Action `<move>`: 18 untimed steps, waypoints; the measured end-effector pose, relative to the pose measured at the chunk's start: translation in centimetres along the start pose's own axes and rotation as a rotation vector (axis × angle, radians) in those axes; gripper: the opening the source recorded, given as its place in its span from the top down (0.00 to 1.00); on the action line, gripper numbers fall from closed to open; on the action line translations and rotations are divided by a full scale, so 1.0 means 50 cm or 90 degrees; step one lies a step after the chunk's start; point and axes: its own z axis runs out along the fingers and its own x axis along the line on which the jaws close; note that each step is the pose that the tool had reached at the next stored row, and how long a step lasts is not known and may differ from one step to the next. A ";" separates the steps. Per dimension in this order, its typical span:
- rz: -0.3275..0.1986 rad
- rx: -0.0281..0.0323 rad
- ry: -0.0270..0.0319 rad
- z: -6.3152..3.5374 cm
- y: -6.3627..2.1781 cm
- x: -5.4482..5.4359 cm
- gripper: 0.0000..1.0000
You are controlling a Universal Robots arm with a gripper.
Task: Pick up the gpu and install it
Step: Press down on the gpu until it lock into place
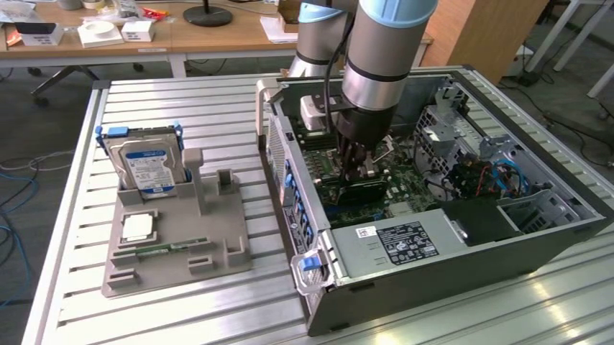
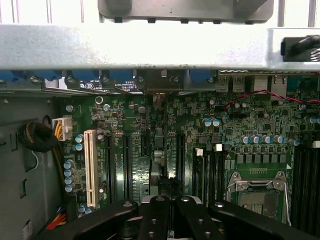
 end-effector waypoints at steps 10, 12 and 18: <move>0.000 -0.0001 -0.0001 0.003 0.002 0.000 0.90; 0.000 0.0000 0.0000 0.003 0.002 0.000 0.90; 0.000 -0.0001 0.0002 0.003 0.002 0.000 0.90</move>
